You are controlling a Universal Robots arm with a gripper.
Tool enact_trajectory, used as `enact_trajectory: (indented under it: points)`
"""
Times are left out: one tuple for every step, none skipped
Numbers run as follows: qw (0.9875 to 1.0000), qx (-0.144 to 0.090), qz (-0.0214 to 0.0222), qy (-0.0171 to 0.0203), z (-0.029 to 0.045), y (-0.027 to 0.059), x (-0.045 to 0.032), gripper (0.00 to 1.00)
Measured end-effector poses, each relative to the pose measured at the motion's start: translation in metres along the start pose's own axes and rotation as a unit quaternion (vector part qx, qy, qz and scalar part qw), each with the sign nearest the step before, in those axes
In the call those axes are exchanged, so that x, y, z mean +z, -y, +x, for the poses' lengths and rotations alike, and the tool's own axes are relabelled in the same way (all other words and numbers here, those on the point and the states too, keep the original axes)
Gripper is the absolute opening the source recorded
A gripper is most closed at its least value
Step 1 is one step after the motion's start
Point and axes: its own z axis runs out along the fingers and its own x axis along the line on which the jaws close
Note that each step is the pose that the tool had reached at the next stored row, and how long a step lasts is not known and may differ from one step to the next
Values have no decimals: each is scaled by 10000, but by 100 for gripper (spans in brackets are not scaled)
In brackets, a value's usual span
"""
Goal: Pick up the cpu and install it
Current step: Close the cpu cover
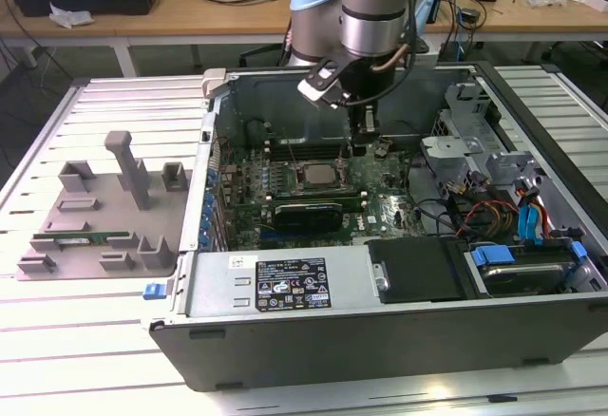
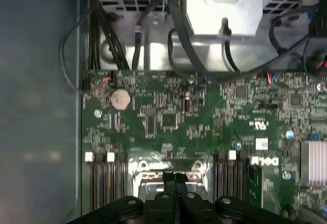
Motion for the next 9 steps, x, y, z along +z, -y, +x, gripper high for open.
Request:
enact_trajectory:
  points:
    - [10000,1,-1,0,1,29,2,11]
    - [10000,0,-2,0,1,75,6,11]
    - [10000,0,-3,0,1,166,20,11]
    - [10000,0,-3,0,1,196,30,11]
    - [10000,1,-3,0,1,213,38,11]
    - [10000,1,-3,1,-1,234,49,11]
    - [10000,0,-3,1,-8,259,63,11]
    - [10000,0,-3,0,-17,284,74,11]
    - [10000,0,-3,0,-25,308,83,11]
